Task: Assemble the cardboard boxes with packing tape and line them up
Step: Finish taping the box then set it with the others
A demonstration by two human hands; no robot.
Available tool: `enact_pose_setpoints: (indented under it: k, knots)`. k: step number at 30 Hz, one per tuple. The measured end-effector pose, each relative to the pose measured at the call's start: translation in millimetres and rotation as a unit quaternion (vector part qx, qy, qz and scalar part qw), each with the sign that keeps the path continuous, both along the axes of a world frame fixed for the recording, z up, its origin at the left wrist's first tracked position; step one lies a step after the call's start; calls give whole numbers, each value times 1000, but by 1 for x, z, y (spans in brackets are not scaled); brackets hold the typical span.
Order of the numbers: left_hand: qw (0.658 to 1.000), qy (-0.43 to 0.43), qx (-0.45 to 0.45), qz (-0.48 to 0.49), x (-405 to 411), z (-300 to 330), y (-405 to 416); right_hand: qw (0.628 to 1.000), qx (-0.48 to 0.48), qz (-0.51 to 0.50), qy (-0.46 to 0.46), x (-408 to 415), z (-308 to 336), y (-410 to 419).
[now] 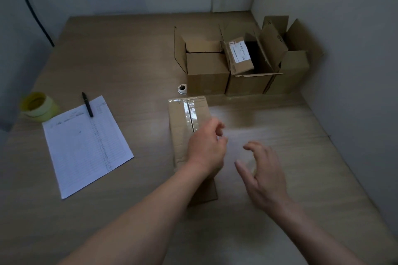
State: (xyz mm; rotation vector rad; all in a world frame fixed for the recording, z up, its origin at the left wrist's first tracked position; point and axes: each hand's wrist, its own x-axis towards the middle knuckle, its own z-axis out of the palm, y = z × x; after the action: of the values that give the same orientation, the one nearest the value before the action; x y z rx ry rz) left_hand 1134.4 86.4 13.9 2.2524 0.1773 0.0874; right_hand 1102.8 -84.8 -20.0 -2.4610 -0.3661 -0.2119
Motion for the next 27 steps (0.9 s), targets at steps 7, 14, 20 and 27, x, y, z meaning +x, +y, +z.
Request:
enact_pose_setpoints:
  k: [7,14,20,27]
  knots:
    - [985,-152,33,73,-64,-40,57,983,39,136,121,13,-1,78]
    - [971,-208,119,-2,-56,-80,68,983,122,128,51,26,-42,74]
    - [971,-229,14,62,-58,-82,59,978,134,160,6,33,-46,73]
    - [964,-135,-113,201,-63,-74,39,976,156,144,55,29,-44,74]
